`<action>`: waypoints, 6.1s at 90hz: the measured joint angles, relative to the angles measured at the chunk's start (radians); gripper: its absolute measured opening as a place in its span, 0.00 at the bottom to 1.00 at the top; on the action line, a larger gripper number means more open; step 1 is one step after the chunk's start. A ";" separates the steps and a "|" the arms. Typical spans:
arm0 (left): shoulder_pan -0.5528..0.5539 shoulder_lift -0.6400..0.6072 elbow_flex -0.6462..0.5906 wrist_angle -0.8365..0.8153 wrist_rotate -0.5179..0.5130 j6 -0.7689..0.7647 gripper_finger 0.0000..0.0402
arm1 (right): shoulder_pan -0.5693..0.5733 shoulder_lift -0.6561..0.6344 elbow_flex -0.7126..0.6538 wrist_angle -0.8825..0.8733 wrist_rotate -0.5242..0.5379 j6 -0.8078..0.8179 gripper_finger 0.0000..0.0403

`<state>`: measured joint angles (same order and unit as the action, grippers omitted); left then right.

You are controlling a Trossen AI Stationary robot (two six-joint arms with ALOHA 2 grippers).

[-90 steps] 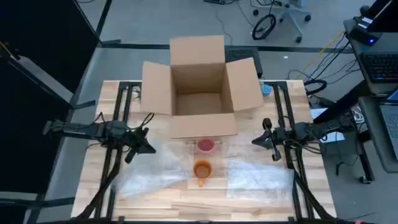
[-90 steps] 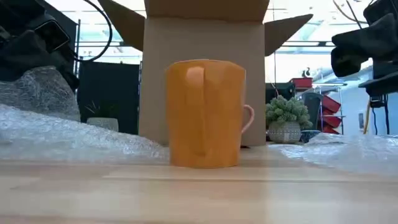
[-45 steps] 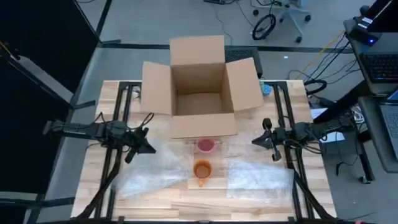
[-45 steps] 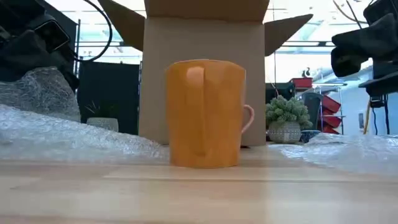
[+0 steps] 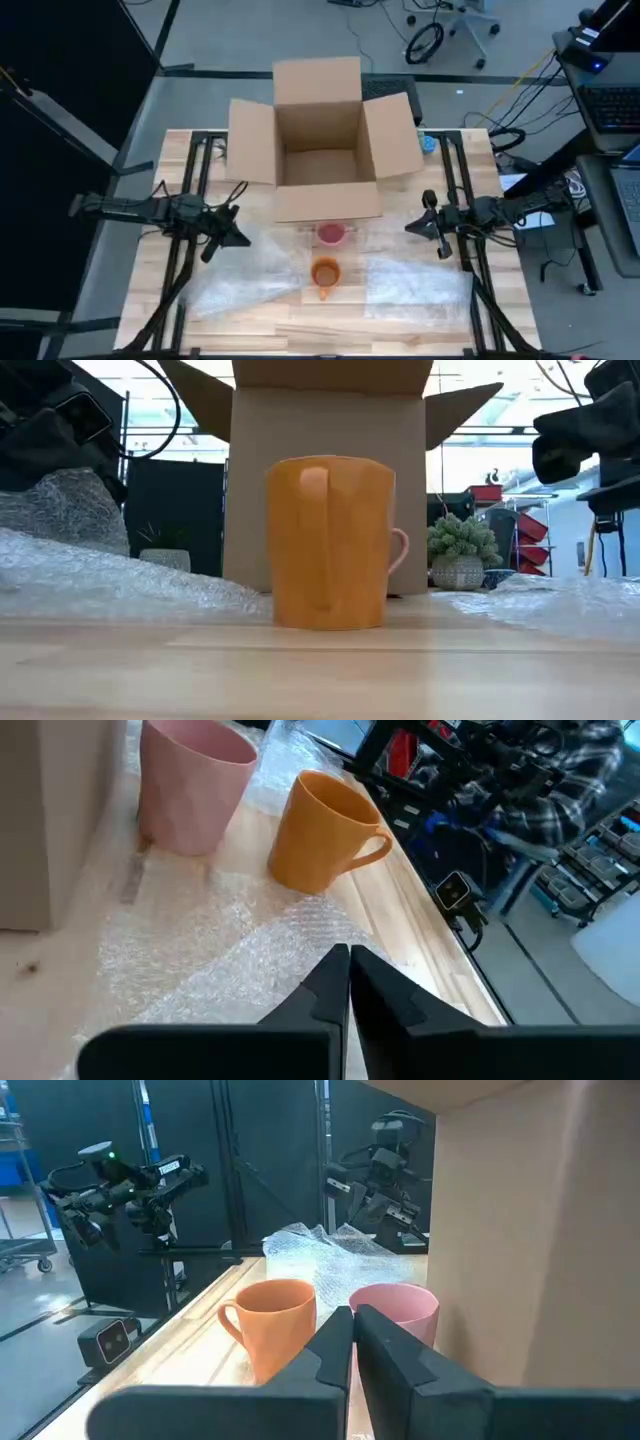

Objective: Wrap mug

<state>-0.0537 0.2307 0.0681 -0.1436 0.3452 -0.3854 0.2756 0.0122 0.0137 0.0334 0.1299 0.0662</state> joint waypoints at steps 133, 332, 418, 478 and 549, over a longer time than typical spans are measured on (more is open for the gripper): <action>0.000 0.000 0.000 0.000 0.000 0.000 0.00 | 0.000 0.000 0.000 0.000 0.000 0.000 0.00; 0.280 0.007 -0.010 0.112 -0.383 0.110 0.00 | -0.047 0.211 0.064 0.758 0.267 -0.530 0.00; 0.283 0.007 -0.011 0.286 -0.369 -0.002 0.00 | 0.072 1.150 0.949 -0.655 0.117 0.361 0.32; 0.221 0.007 -0.011 0.373 -0.389 0.007 0.00 | 0.323 1.214 0.618 -0.670 0.084 0.889 0.54; 0.221 0.007 -0.010 0.374 -0.395 0.000 0.00 | 0.321 1.322 0.706 -0.616 -0.054 0.653 0.01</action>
<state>0.1677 0.2382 0.0578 0.2302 -0.0498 -0.3852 0.5965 1.3338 0.7200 -0.5824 0.0760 0.7190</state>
